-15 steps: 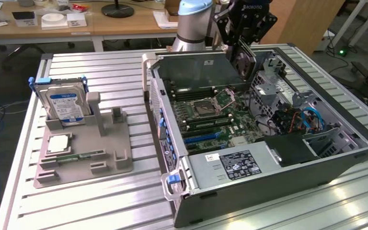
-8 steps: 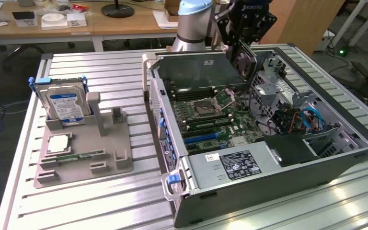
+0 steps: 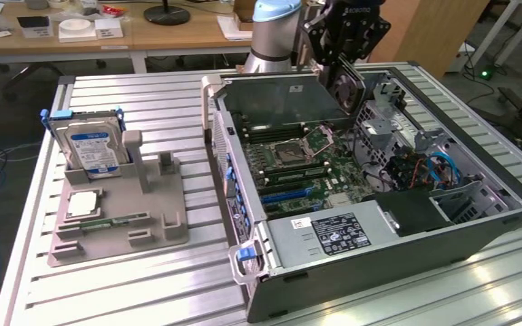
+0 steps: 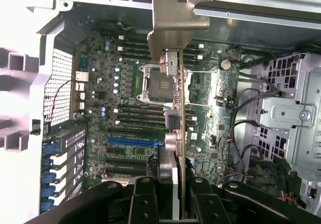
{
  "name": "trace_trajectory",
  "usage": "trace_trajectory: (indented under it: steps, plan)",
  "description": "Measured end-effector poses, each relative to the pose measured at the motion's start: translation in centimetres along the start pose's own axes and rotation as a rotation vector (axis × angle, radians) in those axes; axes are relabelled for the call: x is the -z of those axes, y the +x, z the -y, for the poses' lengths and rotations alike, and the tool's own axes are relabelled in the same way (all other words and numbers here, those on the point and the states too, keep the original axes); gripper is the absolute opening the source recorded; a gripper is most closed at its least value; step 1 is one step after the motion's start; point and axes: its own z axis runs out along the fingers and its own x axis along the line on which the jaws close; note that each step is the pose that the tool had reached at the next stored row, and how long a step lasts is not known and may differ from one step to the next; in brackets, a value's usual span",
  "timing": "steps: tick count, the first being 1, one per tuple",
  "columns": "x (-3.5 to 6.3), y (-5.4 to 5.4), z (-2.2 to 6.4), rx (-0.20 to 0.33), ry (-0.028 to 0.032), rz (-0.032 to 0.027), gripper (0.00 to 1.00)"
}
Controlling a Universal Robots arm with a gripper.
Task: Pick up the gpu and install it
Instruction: 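Insert the gpu into the slot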
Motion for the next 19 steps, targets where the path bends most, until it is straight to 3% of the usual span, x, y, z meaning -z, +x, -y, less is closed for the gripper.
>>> trace_trajectory:
  steps: [19]
  plan:
    - [0.01, 0.26, 0.06, 0.160, -0.0038, 0.0008, 0.28]
